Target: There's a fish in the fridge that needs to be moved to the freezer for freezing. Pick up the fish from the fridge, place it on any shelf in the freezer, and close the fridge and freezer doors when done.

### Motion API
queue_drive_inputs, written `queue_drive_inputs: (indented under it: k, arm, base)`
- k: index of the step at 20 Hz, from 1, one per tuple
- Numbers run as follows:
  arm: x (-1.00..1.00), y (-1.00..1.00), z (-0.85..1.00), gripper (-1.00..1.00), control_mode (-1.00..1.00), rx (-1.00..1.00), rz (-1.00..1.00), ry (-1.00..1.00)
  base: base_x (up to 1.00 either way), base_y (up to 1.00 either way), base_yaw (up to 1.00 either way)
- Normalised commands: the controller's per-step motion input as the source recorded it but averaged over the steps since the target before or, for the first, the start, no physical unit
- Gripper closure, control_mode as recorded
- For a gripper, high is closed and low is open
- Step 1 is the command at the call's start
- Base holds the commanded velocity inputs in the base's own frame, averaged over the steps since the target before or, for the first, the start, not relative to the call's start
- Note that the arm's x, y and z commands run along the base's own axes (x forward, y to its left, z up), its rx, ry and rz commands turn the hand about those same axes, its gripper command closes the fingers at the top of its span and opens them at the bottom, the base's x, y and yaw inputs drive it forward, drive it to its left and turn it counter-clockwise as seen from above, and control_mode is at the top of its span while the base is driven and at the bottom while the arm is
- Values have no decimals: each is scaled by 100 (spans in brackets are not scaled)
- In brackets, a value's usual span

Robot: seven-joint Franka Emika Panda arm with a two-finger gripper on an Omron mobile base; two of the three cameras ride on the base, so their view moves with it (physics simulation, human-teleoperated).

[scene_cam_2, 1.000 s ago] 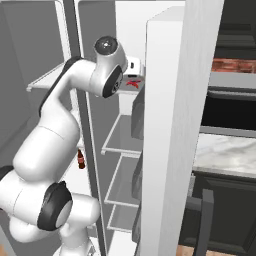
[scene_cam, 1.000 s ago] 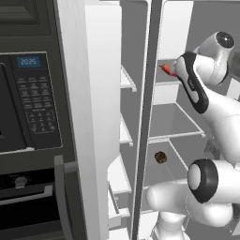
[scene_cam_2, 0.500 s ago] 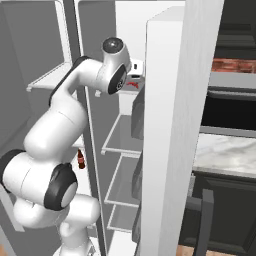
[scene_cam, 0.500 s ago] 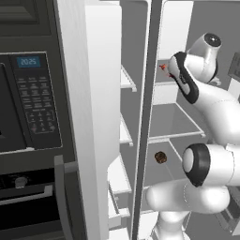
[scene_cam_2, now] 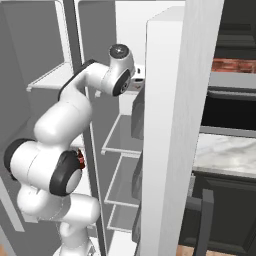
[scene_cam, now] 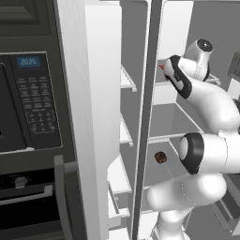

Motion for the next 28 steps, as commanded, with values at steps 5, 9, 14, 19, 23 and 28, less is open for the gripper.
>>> queue_drive_inputs:
  k: [5,9,14,19,23,28]
  arm:
    - [60,-2,-3,-100,-100,0,0,0]
    - [63,-2,0,-100,-100,0,0,5]
    - [64,-2,0,-100,-100,0,0,6]
    - [20,-29,-45,-100,-100,0,7,4]
    - [-26,-9,-100,100,-100,0,18,2]
    - [-55,0,-100,100,-100,-3,17,0]
  base:
    - [0,0,0]
    - [0,0,0]
    - [0,0,0]
    - [0,0,0]
    - [0,0,0]
    - [0,0,0]
